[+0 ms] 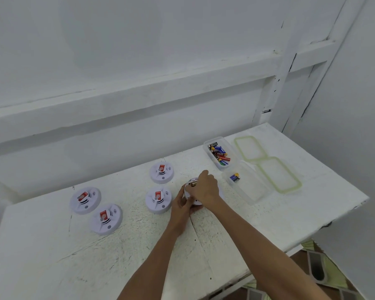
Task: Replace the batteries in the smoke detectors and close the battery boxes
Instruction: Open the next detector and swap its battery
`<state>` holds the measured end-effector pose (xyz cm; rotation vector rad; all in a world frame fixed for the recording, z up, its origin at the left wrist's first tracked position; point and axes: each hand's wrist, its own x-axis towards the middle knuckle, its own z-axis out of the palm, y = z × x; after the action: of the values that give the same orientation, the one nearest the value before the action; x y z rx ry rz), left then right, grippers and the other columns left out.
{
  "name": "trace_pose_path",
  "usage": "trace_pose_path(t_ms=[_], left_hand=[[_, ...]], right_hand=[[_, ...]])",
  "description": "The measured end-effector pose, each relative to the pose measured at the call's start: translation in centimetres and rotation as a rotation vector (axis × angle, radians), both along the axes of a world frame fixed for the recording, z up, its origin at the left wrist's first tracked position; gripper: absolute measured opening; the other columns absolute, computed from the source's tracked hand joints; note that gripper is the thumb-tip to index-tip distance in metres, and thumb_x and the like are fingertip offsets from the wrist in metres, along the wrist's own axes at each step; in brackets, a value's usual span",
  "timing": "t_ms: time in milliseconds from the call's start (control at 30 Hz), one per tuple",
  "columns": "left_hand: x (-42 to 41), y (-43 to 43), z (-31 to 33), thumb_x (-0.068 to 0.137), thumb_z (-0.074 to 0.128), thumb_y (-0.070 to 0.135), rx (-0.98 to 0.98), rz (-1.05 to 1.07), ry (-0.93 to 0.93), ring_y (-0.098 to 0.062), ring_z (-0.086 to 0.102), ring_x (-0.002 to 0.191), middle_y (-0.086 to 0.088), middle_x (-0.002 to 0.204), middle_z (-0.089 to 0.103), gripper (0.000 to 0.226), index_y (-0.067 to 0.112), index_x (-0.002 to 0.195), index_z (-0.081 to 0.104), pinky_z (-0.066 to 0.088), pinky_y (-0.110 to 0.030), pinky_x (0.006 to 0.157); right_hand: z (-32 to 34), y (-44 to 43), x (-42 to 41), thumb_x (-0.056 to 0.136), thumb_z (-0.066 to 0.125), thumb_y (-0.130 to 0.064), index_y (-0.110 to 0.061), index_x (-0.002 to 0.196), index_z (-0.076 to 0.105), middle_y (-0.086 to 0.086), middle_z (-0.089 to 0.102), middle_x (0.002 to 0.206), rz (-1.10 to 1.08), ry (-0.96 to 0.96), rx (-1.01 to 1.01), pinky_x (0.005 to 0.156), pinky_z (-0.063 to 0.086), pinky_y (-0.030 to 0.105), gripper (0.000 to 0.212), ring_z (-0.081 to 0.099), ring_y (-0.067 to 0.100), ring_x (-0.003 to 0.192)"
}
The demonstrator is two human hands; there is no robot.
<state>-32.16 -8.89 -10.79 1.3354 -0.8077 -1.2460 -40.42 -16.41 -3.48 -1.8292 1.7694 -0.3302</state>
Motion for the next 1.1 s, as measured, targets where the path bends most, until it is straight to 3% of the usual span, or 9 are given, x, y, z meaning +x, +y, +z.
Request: trace_pose_path(t_ms=[67, 200, 367, 467, 567, 800, 867, 1000, 1100], left_hand=[[-0.1, 0.0, 0.2, 0.098, 0.061, 0.036, -0.005, -0.006, -0.008, -0.024, 0.071, 0.119, -0.002, 0.135, 0.07, 0.059, 0.022, 0.153, 0.046, 0.061, -0.043, 0.093], [0.0, 0.0, -0.1, 0.105, 0.058, 0.028, 0.001, -0.022, -0.015, -0.027, 0.07, 0.12, -0.005, 0.134, 0.071, 0.046, 0.025, 0.15, 0.049, 0.058, -0.052, 0.1], [0.0, 0.0, 0.2, 0.108, 0.053, 0.017, 0.014, -0.01, 0.001, -0.021, 0.074, 0.112, 0.001, 0.124, 0.075, 0.035, 0.046, 0.126, 0.055, 0.061, -0.032, 0.085], [0.2, -0.1, -0.1, 0.107, 0.055, 0.02, 0.03, -0.007, -0.013, -0.021, 0.074, 0.111, 0.001, 0.123, 0.075, 0.031, 0.046, 0.124, 0.056, 0.061, -0.037, 0.09], [0.3, -0.2, -0.3, 0.108, 0.053, 0.015, 0.042, -0.003, -0.034, -0.018, 0.077, 0.103, 0.0, 0.115, 0.077, 0.027, 0.033, 0.127, 0.058, 0.062, -0.031, 0.083], [0.4, 0.1, 0.0, 0.107, 0.051, 0.006, 0.038, -0.015, -0.049, -0.01, 0.076, 0.099, 0.004, 0.112, 0.076, 0.031, 0.019, 0.136, 0.056, 0.06, -0.024, 0.079], [0.4, 0.1, 0.0, 0.107, 0.052, 0.008, 0.034, -0.011, -0.043, -0.01, 0.076, 0.102, 0.008, 0.114, 0.076, 0.036, 0.02, 0.142, 0.052, 0.061, -0.027, 0.082], [0.1, -0.1, 0.2, 0.106, 0.056, 0.017, -0.009, -0.002, 0.012, -0.023, 0.073, 0.115, -0.002, 0.129, 0.073, 0.044, 0.023, 0.148, 0.049, 0.061, -0.039, 0.092], [0.2, -0.2, 0.0, 0.105, 0.056, 0.017, -0.005, 0.036, 0.044, -0.027, 0.072, 0.117, -0.009, 0.134, 0.07, 0.04, 0.025, 0.144, 0.053, 0.061, -0.04, 0.09]], right_hand=[[0.1, -0.2, -0.2, 0.083, 0.07, -0.044, -0.006, 0.112, 0.048, 0.011, 0.057, 0.111, 0.031, 0.031, -0.016, 0.07, 0.037, 0.03, 0.054, 0.057, 0.027, 0.104], [0.3, -0.3, 0.1, 0.081, 0.071, -0.042, -0.008, 0.1, 0.05, 0.006, 0.051, 0.094, 0.062, 0.069, -0.061, 0.069, 0.037, 0.028, 0.044, 0.054, 0.021, 0.093], [0.1, -0.7, 1.2, 0.082, 0.067, -0.034, -0.012, 0.09, 0.046, 0.0, 0.049, 0.082, 0.062, 0.089, -0.063, 0.063, 0.04, 0.029, 0.031, 0.047, 0.015, 0.077], [0.3, -1.2, 1.5, 0.075, 0.069, -0.034, -0.012, 0.087, 0.047, -0.001, 0.046, 0.075, 0.063, 0.1, -0.041, 0.064, 0.049, 0.029, 0.033, 0.053, 0.017, 0.076], [-0.4, -0.9, 2.3, 0.074, 0.068, -0.033, -0.014, 0.092, 0.046, 0.005, 0.06, 0.088, 0.004, 0.084, 0.001, 0.082, 0.056, 0.044, 0.034, 0.062, 0.025, 0.084], [-2.3, -0.8, 3.6, 0.082, 0.058, -0.023, -0.018, 0.102, 0.039, 0.025, 0.062, 0.112, 0.003, 0.229, 0.019, 0.096, 0.043, 0.062, 0.028, 0.053, 0.048, 0.112], [-2.6, -0.9, 3.7, 0.087, 0.055, -0.018, -0.017, 0.105, 0.041, 0.026, 0.062, 0.116, 0.02, 0.254, -0.019, 0.095, 0.045, 0.059, 0.024, 0.054, 0.046, 0.113], [-1.5, -1.9, 1.5, 0.093, 0.055, -0.013, -0.01, 0.118, 0.043, 0.014, 0.062, 0.113, 0.143, 0.211, -0.07, 0.074, 0.046, 0.031, 0.028, 0.06, 0.027, 0.101], [-0.9, -1.2, 0.6, 0.093, 0.057, -0.03, -0.008, 0.12, 0.042, 0.012, 0.06, 0.109, 0.186, 0.171, -0.106, 0.068, 0.038, 0.031, 0.037, 0.055, 0.024, 0.093]])
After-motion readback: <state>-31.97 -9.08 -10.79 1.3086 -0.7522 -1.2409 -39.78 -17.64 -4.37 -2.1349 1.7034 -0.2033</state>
